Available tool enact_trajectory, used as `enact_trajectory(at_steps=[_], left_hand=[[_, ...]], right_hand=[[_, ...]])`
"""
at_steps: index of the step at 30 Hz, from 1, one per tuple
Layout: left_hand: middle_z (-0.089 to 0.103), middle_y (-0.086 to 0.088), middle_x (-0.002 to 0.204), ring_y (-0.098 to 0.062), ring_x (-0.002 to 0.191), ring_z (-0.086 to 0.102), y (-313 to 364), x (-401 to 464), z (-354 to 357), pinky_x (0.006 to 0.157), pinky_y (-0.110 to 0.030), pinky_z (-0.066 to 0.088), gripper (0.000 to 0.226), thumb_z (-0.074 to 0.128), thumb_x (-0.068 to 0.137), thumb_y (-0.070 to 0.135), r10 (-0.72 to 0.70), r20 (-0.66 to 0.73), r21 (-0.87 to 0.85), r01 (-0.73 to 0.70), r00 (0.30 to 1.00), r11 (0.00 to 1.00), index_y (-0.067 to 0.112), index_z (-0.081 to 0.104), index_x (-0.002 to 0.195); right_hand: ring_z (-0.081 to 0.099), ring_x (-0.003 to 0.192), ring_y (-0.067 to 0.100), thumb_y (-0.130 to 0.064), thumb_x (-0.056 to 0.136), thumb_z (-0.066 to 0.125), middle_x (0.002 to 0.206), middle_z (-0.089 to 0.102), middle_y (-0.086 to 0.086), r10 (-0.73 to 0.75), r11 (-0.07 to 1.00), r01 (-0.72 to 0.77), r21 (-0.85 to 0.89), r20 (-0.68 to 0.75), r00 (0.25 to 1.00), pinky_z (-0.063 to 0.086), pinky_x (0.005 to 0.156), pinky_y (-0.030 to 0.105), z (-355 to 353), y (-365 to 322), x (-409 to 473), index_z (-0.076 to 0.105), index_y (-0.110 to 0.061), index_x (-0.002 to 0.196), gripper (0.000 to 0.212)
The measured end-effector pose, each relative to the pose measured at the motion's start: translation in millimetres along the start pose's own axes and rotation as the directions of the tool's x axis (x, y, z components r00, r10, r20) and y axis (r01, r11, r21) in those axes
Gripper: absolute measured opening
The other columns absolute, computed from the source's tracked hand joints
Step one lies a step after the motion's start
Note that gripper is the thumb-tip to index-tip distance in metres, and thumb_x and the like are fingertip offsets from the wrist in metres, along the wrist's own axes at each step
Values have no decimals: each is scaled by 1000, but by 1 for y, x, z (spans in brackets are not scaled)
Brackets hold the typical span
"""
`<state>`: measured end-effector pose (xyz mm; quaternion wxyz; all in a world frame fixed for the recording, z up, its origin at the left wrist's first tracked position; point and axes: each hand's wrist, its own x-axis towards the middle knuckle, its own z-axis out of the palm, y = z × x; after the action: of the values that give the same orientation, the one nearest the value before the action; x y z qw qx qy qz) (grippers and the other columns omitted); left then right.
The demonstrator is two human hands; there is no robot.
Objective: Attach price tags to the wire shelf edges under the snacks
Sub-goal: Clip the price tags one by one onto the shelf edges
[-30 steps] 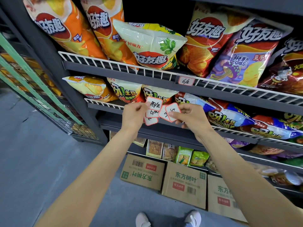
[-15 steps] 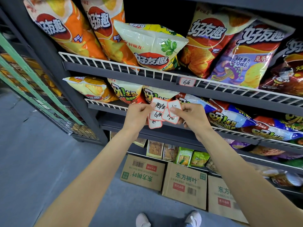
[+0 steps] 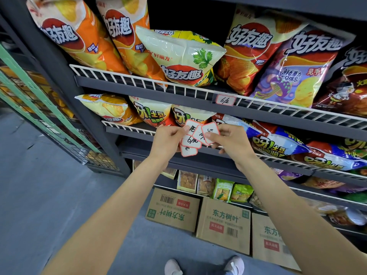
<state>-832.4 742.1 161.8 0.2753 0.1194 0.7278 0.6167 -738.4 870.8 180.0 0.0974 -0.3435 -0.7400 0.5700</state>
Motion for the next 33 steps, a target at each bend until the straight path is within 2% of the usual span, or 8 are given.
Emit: enact_trajectory(at_steps=[6, 9, 12, 15, 19, 21, 28, 33], left_hand=[[70, -1, 85, -15, 84, 69, 1, -2, 7, 75, -35, 59, 20, 54, 94, 22, 16, 17, 1, -16, 1000, 1000, 17, 66, 80], [71, -5, 89, -19, 87, 69, -1, -2, 7, 79, -38, 58, 11, 60, 91, 19, 53, 29, 39, -54, 998, 998, 15, 69, 86], [71, -4, 86, -18, 86, 68, 0, -1, 8, 80, -34, 55, 6, 70, 83, 21, 115, 42, 139, -119, 993, 983, 16, 71, 81], [71, -6, 86, -16, 83, 67, 1, 0, 11, 74, -30, 53, 9, 71, 82, 20, 119, 24, 193, -121, 993, 974, 11, 71, 82], [72, -6, 89, -15, 81, 68, -3, 5, 7, 75, -31, 56, 3, 69, 84, 16, 27, -42, 70, -24, 999, 997, 16, 69, 81], [71, -3, 86, -17, 82, 69, -6, 7, 5, 77, -35, 57, 2, 68, 85, 15, -12, -39, 21, 13, 999, 1000, 15, 68, 83], [71, -4, 83, -14, 76, 68, -19, 8, 0, 71, -28, 57, 5, 63, 88, 12, -70, -12, -101, 68, 997, 993, 11, 67, 85], [71, -3, 81, -20, 81, 69, -37, 19, 0, 79, -37, 57, 11, 63, 88, 9, -96, -37, -110, 91, 995, 990, 16, 68, 80]], right_hand=[[50, 55, 7, -19, 86, 66, 77, 66, -1, 13, 999, -9, -48, 76, 997, 42, 47, 17, 7, 1, -1, 67, -12, 91, 9], [52, 47, 1, -19, 82, 72, 66, 64, -2, -4, 996, 7, -84, 41, 999, 40, 44, 16, 8, 0, 0, 63, -9, 77, 14], [53, 44, 2, -20, 77, 76, 55, 58, -1, -55, 986, 54, -158, -5, 998, 38, 45, 17, 11, 2, 1, 52, -12, 59, 31], [53, 48, 5, -21, 75, 77, 55, 56, 0, -94, 972, 90, -216, -9, 996, 38, 46, 14, 12, 0, 1, 50, -12, 58, 33], [57, 53, -2, -20, 83, 70, 75, 63, -1, -21, 993, 40, -109, 177, 984, 41, 46, 14, 6, -2, 1, 63, -17, 81, 8], [56, 55, -2, -18, 87, 65, 82, 64, -2, 1, 996, 18, -89, 208, 978, 41, 47, 16, 4, 1, 2, 65, -17, 88, 1], [52, 57, 7, -20, 81, 72, 69, 63, 0, 24, 998, -16, -54, 148, 989, 37, 48, 19, 13, 9, 7, 66, -15, 69, 14], [57, 52, 3, -23, 79, 74, 73, 69, 1, 11, 1000, -9, -18, 124, 992, 35, 42, 12, 23, 30, 19, 68, -18, 71, 11]])
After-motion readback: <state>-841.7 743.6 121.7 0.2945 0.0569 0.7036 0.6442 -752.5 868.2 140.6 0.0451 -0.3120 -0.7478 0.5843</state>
